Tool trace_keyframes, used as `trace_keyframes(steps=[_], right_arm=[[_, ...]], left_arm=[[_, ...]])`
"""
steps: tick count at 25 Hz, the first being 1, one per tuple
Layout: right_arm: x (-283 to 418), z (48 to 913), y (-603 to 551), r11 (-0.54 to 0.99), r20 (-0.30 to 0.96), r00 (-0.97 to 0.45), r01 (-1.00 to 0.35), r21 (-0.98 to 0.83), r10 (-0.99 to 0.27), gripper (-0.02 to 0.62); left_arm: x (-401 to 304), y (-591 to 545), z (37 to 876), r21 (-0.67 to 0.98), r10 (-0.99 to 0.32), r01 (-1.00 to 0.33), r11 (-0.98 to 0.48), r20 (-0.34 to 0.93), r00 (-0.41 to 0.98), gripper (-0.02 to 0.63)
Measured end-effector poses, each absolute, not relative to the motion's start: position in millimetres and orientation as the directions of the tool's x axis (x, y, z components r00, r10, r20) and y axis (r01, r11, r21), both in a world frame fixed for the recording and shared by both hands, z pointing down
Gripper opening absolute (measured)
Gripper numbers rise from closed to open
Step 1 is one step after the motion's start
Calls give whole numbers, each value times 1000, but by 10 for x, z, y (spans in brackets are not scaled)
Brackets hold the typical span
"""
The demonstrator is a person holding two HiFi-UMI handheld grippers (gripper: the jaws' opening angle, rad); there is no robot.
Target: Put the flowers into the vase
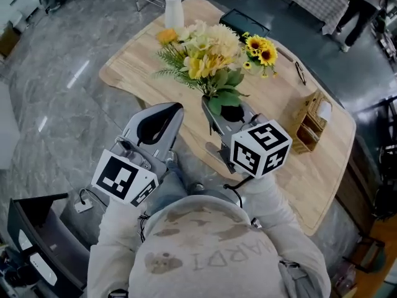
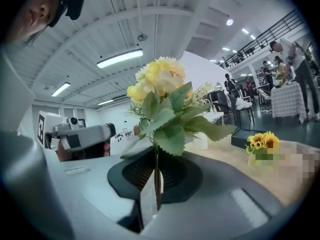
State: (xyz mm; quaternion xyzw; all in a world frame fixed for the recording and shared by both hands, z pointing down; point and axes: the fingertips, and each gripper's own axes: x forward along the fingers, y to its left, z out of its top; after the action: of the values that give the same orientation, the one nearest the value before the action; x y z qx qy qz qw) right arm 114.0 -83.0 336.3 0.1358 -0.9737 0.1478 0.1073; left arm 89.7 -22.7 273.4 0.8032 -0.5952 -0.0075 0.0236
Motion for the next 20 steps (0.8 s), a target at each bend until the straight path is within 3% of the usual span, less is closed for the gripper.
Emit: trace_keyframes(steps=[9, 20], right_arm=[[841, 3019, -521, 953, 157, -970, -215, -212, -184, 51], [-634, 2794, -420, 951, 96, -972, -229, -209, -213, 51]], left_arm=[[515, -60, 2719, 47, -972, -971, -233, 6, 234, 1], [-958, -28, 2659, 38, -961, -960, -276, 11, 276, 1]])
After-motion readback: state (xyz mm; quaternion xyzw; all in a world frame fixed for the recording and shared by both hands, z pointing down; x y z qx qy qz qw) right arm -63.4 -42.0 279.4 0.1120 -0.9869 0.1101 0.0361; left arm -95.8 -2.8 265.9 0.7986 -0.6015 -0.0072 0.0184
